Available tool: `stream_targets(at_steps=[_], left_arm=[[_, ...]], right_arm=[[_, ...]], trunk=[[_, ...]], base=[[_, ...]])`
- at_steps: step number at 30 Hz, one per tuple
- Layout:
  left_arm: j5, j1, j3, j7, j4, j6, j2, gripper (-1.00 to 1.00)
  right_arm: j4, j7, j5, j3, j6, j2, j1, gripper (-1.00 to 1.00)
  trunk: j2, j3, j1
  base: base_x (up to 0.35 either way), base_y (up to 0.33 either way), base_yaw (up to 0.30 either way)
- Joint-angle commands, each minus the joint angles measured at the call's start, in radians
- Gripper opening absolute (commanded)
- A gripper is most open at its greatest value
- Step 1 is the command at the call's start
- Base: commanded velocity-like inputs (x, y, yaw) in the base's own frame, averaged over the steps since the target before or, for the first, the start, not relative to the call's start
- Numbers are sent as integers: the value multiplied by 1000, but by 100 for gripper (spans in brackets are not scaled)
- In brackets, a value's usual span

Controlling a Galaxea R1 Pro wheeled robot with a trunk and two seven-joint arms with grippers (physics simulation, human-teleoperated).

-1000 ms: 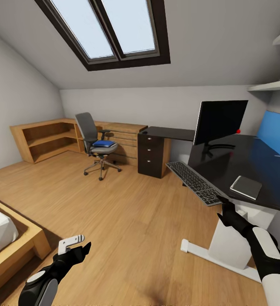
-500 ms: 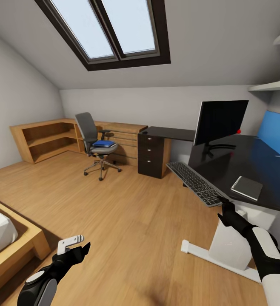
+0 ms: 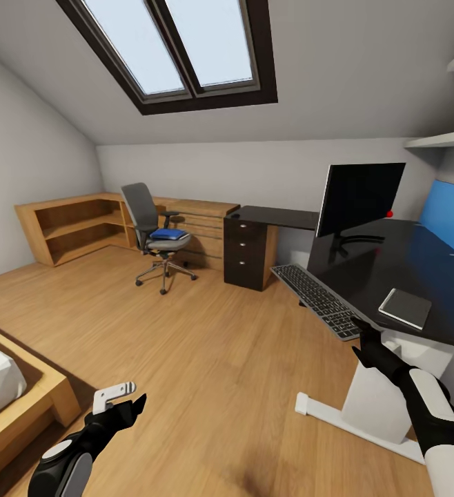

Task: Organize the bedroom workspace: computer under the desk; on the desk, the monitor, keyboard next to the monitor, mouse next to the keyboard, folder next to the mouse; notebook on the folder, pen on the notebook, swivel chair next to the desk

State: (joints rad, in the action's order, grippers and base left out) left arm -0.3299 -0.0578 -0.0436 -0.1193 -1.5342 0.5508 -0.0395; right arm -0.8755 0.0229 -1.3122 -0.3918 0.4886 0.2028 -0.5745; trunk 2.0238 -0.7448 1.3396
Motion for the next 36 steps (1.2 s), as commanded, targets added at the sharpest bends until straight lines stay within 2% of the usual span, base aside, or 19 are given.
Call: stream_targets(at_steps=[1, 18, 19, 30, 35, 36], left_arm=[[-11, -1, 1, -8, -1, 5, 0, 100], [-11, -1, 1, -8, -1, 3, 0, 100], [-11, -1, 1, -8, -1, 3, 0, 100], [-11, -1, 1, -8, -1, 4, 0, 100], [-9, -1, 1, -8, -1, 5, 0, 100], [-9, -1, 1, -8, 0, 5, 0, 100]], right_arm=[[0, 2, -5, -2, 5, 0, -1, 100], [0, 3, -4, -1, 5, 0, -1, 100], [0, 3, -4, -1, 5, 0, -1, -100], [-2, 2, -2, 1, 6, 0, -1, -100], [-10, -4, -1, 5, 4, -3, -1, -100], [-12, -5, -1, 16, 3, -5, -1, -100]], trunk=[[0, -1, 0], [0, -1, 0], [0, -1, 0], [0, -1, 0], [-35, 15, -19], [-42, 18, -23]], base=[[1, 0, 0], [46, 0, 0], [4, 0, 0], [0, 0, 0], [0, 0, 0], [0, 0, 0]])
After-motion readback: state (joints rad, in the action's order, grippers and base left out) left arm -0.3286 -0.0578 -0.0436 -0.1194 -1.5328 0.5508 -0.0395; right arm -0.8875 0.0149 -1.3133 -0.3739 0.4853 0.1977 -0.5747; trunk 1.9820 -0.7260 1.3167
